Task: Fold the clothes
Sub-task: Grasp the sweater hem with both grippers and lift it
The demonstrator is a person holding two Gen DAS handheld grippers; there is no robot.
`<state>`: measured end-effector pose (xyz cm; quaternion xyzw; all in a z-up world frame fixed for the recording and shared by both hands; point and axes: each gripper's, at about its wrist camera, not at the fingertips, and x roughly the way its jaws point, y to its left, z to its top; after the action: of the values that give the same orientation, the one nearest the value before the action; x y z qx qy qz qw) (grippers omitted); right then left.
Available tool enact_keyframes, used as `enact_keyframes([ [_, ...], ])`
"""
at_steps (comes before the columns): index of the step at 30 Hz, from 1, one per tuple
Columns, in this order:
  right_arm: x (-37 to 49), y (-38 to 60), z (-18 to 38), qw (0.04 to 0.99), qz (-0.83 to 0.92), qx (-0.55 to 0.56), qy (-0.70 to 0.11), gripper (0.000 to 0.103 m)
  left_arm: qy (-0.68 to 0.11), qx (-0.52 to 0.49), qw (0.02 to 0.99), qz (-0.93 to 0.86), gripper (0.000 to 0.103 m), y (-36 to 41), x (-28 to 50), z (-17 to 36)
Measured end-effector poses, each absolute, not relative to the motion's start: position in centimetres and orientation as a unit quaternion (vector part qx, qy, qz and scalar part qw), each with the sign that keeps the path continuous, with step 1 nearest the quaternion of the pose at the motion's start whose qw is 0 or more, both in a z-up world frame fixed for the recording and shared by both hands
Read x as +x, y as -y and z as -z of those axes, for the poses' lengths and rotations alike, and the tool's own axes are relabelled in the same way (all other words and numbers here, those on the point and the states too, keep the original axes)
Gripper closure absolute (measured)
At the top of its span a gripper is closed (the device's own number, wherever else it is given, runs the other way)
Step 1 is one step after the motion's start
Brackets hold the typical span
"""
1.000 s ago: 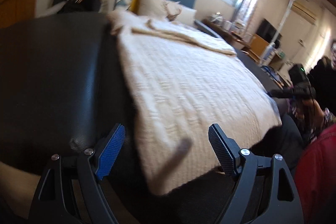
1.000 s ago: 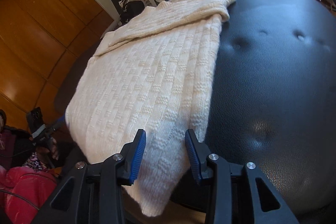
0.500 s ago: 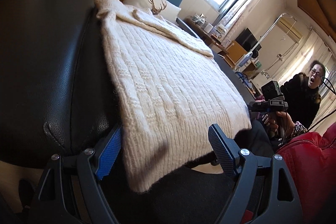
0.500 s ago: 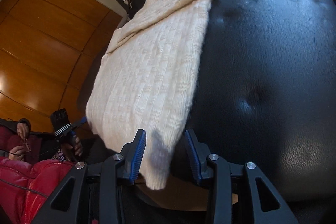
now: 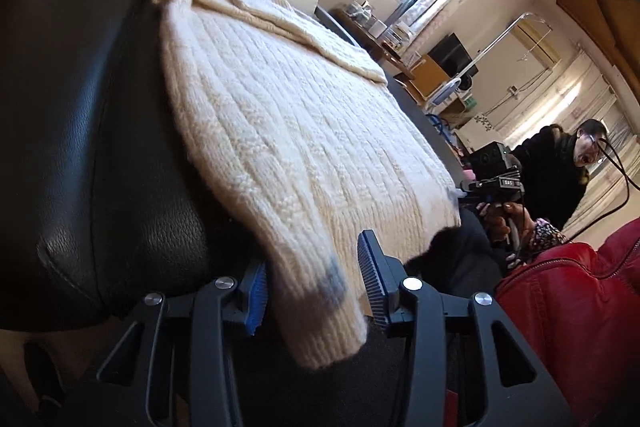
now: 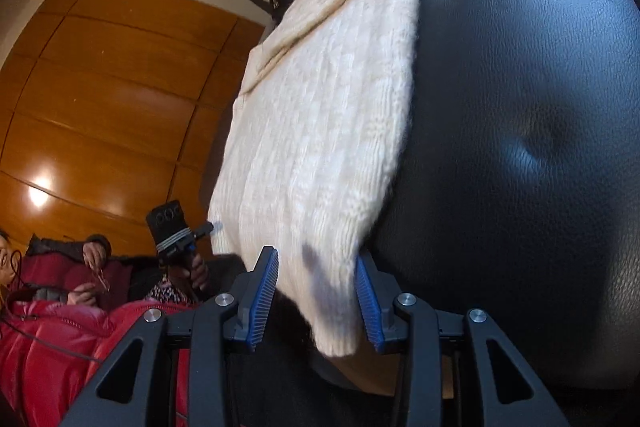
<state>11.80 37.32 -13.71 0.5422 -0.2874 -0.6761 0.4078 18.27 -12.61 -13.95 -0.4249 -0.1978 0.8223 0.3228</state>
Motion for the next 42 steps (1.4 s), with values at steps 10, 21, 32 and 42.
enact_keyframes([
  [10,11.7,-36.2,13.7,0.369,0.701,0.559,0.247,0.097,0.2,-0.432,0.303,-0.826,0.084,13.0,18.3,14.2],
  [21,12.3,-37.3,13.9,0.359,0.697,0.528,0.327,0.098,0.247,-0.401,0.347,-0.811,0.09,13.0,18.8,13.0],
  [32,14.0,-38.8,12.0,0.431,0.649,0.462,0.424,0.098,0.325,-0.345,0.397,-0.786,0.09,12.9,19.9,10.1],
  [42,10.5,-38.3,11.5,0.445,0.618,0.397,0.512,0.098,0.426,-0.265,0.409,-0.762,0.09,15.3,15.7,8.5],
])
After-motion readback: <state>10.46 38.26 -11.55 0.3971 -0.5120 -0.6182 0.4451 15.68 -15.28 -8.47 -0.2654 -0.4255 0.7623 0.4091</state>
